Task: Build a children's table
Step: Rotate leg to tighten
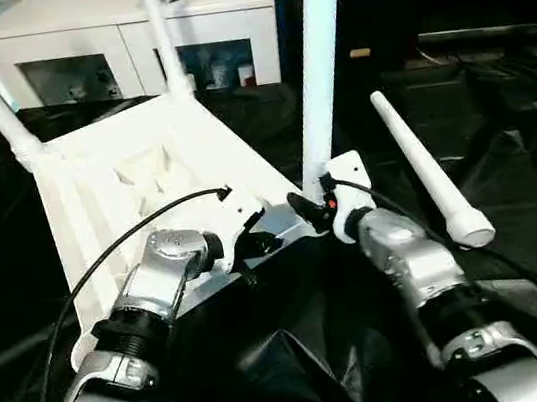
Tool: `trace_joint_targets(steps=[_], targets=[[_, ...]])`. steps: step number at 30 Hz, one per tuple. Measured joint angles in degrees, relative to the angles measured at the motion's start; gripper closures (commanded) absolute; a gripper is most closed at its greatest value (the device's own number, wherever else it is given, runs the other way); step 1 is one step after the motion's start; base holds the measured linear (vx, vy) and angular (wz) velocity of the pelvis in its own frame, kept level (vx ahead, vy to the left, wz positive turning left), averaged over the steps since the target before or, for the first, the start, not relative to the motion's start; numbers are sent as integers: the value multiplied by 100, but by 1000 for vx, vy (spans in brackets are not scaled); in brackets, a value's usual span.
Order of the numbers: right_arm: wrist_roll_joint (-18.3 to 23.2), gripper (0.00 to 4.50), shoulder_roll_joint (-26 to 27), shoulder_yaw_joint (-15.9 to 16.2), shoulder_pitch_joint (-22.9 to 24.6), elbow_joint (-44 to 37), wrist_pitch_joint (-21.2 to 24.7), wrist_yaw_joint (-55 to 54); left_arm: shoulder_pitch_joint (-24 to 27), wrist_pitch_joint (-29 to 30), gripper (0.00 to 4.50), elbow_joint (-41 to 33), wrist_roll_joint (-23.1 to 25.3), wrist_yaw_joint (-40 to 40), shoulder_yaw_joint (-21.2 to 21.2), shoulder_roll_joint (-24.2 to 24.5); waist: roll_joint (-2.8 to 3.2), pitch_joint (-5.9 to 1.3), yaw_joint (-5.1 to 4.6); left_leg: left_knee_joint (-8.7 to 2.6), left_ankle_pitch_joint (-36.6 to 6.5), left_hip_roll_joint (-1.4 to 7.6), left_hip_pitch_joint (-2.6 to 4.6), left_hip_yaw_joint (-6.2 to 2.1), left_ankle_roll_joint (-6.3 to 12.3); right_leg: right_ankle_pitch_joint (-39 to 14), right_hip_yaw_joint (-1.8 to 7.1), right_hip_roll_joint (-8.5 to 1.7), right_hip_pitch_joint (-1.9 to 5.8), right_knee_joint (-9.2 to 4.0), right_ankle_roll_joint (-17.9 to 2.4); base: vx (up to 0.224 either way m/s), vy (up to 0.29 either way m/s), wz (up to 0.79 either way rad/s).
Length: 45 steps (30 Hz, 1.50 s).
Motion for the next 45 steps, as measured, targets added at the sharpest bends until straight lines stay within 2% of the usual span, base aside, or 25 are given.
trace_joint_targets(steps=[1, 6, 8, 14, 21, 22, 24, 26, 34, 38, 40, 43, 45], targets=[[-13, 72, 5, 0, 0, 2, -7, 22, 1, -18, 450, 3, 6, -23, 0, 10, 0, 0, -1, 0, 0, 0, 2, 0, 0, 0, 0, 0, 0, 0, 0, 0, 0, 0], [-127, 64, -129, 160, 16, 15, -119, 474, 58, -218, 450, -35, 36, -276, -17, 162, 0, 0, -19, -1, 0, 2, 2, 0, 0, 1, -1, 0, -8, 6, -1, 0, 0, 0], [-136, 64, -410, 364, 112, -129, -143, 1028, 151, -282, 450, -180, 14, -490, -52, 304, 0, 0, -5, -2, 0, 3, 1, 0, 0, 2, -1, 0, -8, 10, -2, 0, 0, 0], [-114, 64, -1177, 819, 433, -783, -110, 2561, 350, -514, 450, -462, -87, -1215, -114, 693, 2, -2, 62, -7, -1, 3, -7, 1, 0, 30, 5, 1, -4, 24, -40, 0, 0, 0], [147, 64, -1625, 973, 549, -1057, -50, 3677, 488, -831, 450, -609, -192, -1868, -190, 993, 2, -2, 189, -14, -7, 3, -29, 4, 9, 19, 4, 0, -22, 19, -32, 8, 0, 1], [195, 78, -1649, 994, 550, -1070, -36, 3782, 507, -852, 450, -626, -197, -1922, -197, 1017, 2, -2, 199, -13, -7, 3, -30, 4, 7, 20, 4, 0, -20, 19, -32, 0, 0, 0], [241, 78, -1695, 995, 553, -1083, 22, 3885, 526, -864, 450, -658, -196, -1985, -231, 1070, 2, -2, 204, -9, -5, 5, -28, 7, 6, 20, 8, 0, -17, 22, -32, 0, 0, 0], [264, 105, -1698, 1015, 610, -1170, 57, 4001, 566, -869, 450, -717, -209, -2140, -250, 1135, 3, -2, 203, -8, -5, 5, -26, 8, 6, 20, 10, 0, -13, 22, -32, 0, 0, 0], [310, 166, -1694, 1031, 668, -1260, 118, 4153, 641, -870, 450, -813, -268, -2338, -264, 1202, 2, -2, 211, -6, -5, 5, -26, 8, 6, 20, 13, 0, -8, 22, -31, 0, 0, 0], [306, 172, -1607, 1015, 669, -1247, 131, 4038, 640, -853, 450, -813, -273, -2261, -265, 1140, 2, -2, 207, -6, -5, 5, -25, 8, 6, 20, 13, 0, -8, 23, -31, 0, 0, 0], [222, 173, -1396, 912, 668, -1108, 112, 3562, 613, -757, 450, -732, -227, -1949, -194, 1020, 0, -4, 181, -6, -4, 5, -17, 8, 5, 21, 13, 0, -3, 27, -32, 0, 0, 0], [85, 173, -945, 549, 527, -740, 122, 2415, 389, -560, 450, -450, -74, -1334, -109, 671, -6, -5, 130, -4, -1, 3, -8, 8, 0, 5, 14, 0, -2, 26, -6, 0, 0, 0], [58, 173, -809, 415, 485, -618, 134, 1963, 311, -490, 450, -328, -69, -1079, -100, 493, -8, -6, 99, -4, -1, 4, -2, 7, -1, 4, 13, -1, 0, 20, -5, 0, 0, 0]])
